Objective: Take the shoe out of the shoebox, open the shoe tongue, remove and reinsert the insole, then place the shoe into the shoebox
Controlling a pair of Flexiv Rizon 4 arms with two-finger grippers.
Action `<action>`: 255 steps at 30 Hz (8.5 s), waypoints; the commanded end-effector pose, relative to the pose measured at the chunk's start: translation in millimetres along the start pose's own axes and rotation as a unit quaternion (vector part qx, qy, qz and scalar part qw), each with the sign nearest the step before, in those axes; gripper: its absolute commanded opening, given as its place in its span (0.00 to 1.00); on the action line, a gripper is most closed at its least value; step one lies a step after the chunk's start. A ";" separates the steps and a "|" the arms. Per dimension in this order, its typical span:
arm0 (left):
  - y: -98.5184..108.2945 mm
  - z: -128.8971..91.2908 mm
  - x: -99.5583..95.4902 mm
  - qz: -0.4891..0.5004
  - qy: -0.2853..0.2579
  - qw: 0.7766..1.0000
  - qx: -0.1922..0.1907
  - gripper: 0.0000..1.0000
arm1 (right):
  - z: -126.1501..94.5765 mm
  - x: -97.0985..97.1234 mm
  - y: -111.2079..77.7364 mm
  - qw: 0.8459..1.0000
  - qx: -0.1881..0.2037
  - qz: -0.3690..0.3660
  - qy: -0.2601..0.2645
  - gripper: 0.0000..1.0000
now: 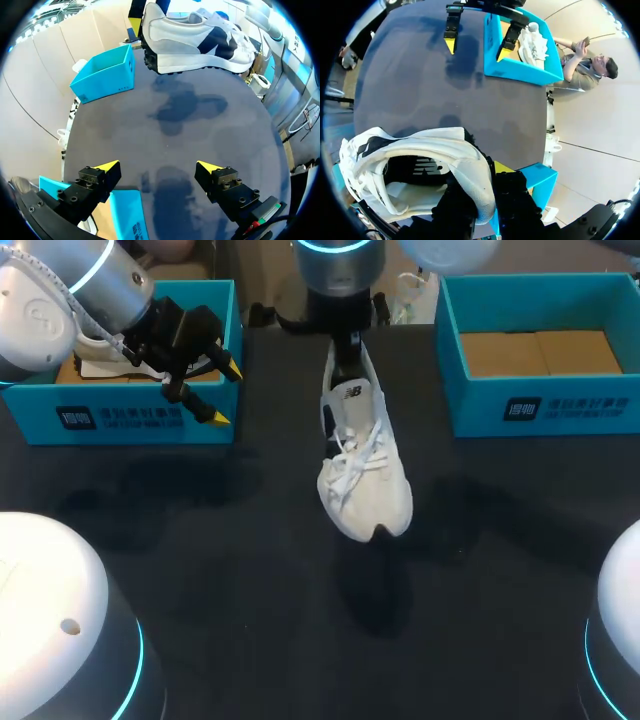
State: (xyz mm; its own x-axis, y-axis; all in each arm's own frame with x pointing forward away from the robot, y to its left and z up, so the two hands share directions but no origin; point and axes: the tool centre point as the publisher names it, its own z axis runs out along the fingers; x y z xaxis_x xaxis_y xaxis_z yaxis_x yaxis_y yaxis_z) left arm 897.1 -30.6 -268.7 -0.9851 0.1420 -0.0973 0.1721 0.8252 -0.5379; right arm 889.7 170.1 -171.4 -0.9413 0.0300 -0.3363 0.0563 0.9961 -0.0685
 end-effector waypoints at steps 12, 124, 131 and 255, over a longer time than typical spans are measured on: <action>-0.4 0.0 -0.2 0.000 0.000 1.000 -0.002 1.00 | -0.5 -0.1 -2.6 1.000 -0.002 0.000 0.000 0.00; -0.4 0.0 -0.2 0.000 0.000 1.000 -0.002 1.00 | 114.0 -199.9 -502.0 0.996 0.044 0.071 0.025 0.00; -0.4 0.0 -0.2 0.000 0.000 1.000 -0.002 1.00 | 116.9 -199.8 -509.2 0.994 0.057 0.090 0.023 0.00; -0.4 0.0 -0.2 0.000 0.000 1.000 -0.002 1.00 | 205.7 -138.2 -487.6 0.665 0.142 0.732 -0.038 0.00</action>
State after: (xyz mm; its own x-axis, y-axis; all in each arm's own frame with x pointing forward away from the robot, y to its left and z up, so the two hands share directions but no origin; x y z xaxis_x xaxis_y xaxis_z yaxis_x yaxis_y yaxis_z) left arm 897.1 -30.6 -268.7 -0.9851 0.1419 -0.0974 0.1721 0.8252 -0.5380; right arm 1062.0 -337.5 -282.0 0.2088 0.9358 -0.2839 0.9655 -0.1510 0.2122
